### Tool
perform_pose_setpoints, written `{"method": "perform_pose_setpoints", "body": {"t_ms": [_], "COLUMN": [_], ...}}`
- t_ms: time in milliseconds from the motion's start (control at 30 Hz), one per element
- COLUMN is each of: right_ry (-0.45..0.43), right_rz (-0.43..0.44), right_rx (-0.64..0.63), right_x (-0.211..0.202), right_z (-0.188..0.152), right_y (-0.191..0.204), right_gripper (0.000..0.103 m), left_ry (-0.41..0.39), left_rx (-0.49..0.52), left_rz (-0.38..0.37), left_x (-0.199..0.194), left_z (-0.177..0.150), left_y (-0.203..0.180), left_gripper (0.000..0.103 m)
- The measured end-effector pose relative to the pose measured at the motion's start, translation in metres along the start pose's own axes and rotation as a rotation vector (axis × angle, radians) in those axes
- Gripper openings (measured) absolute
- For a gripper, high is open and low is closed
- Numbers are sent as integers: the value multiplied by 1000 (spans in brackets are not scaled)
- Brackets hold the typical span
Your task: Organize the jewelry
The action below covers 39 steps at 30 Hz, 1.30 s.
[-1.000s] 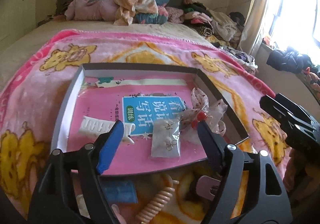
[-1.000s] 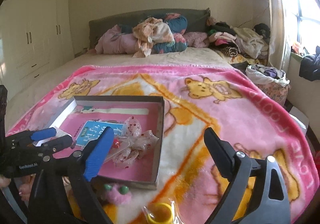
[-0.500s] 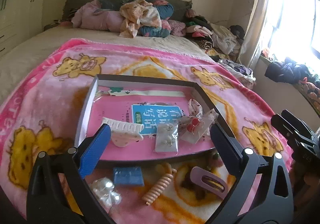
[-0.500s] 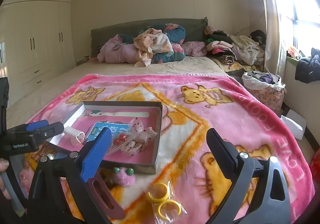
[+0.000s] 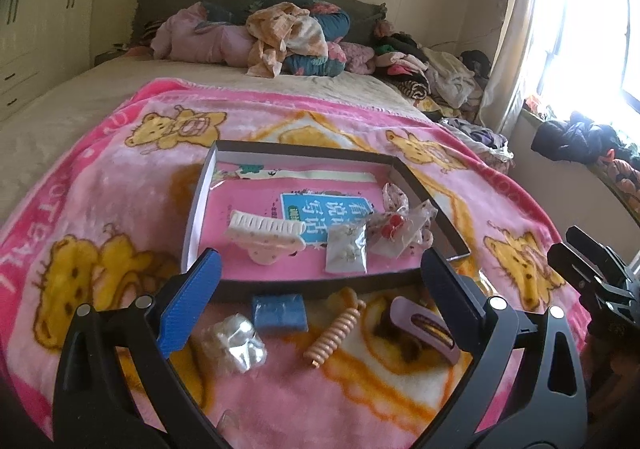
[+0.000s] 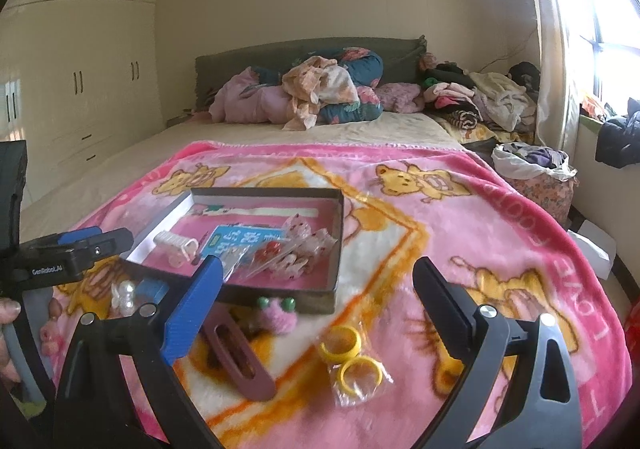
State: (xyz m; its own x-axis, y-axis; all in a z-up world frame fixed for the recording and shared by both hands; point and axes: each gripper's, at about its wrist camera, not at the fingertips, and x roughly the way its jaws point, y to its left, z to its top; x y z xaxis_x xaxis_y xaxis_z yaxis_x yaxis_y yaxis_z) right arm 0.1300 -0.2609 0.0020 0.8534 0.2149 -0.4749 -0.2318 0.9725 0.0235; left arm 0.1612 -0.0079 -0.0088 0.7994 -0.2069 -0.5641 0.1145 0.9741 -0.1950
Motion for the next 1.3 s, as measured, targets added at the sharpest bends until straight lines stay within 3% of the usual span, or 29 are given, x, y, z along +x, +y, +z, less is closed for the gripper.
{"method": "perform_pose_setpoints", "body": {"t_ms": [800,1300], "right_ry": [70,139], "right_rz": [49,100], "right_rx": [-57,-91], "right_x": [-6,13], "right_z": [-38,-61], "right_y": [31,48], "right_gripper": [93,93], "left_ry": [45,92], "left_rx": [59,60], "left_rz": [34,85], "left_x": [-20,-5], "left_z": [-37,-59], "left_y": [10,29], "left_gripper": [91,91]}}
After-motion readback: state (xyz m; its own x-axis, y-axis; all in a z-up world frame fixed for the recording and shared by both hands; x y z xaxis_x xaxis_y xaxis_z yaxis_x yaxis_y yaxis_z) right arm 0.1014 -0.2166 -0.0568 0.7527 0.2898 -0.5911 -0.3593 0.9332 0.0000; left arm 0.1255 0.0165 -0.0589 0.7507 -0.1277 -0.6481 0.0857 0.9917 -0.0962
